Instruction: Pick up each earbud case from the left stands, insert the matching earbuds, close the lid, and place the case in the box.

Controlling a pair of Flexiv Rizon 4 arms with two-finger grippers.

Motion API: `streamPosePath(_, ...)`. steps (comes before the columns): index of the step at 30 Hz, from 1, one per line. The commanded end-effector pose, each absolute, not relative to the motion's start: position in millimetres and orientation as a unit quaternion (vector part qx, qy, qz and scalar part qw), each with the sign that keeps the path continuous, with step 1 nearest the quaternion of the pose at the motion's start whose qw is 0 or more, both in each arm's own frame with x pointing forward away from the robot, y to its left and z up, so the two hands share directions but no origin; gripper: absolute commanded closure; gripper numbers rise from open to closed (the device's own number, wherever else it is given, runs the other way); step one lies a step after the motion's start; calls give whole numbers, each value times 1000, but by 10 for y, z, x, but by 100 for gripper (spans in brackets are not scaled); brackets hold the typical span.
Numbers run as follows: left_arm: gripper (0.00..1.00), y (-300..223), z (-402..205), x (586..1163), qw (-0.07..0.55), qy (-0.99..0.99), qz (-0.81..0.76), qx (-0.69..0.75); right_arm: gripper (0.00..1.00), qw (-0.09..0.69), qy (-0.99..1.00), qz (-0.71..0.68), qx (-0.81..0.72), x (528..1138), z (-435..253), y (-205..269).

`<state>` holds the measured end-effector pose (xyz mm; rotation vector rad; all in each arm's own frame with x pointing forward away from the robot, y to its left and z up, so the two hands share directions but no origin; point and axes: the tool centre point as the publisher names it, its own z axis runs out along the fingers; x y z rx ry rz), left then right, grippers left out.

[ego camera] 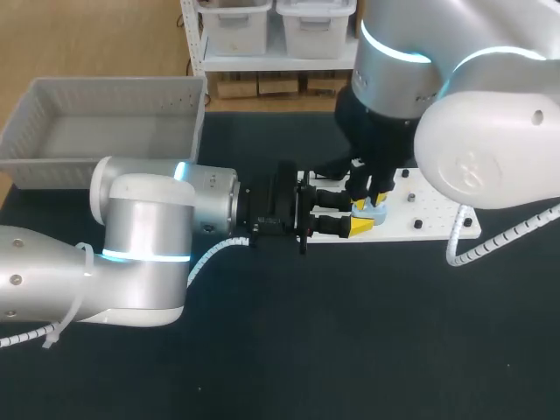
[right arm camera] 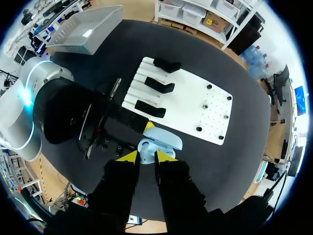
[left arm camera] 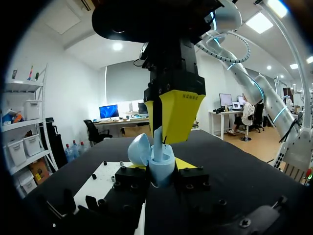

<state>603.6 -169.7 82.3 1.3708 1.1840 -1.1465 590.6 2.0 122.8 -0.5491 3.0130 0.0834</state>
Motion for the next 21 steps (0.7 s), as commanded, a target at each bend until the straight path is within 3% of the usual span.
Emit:
streamPosePath(1, 100, -1695, 812, 6017, 483, 485, -467, 560, 100, 37, 983, 28, -179, 5930, 1204, 24)
streamPosePath(17, 100, -1695, 812, 6017, 483, 485, -467, 560, 99, 28, 982, 23, -183, 5957, 1125, 22)
streamPosePath(18, 100, -1695, 812, 6017, 483, 485, -467, 560, 75, 27, 982, 24, -183, 5946, 1129, 19)
streamPosePath(19, 100, -1695, 812, 6017, 483, 485, -467, 560, 58, 27, 982, 25, -184, 5936, 1139, 18)
streamPosePath(21, 100, -1695, 812, 6017, 483, 485, -467, 560, 7, 27, 982, 27, -184, 5911, 1164, 17)
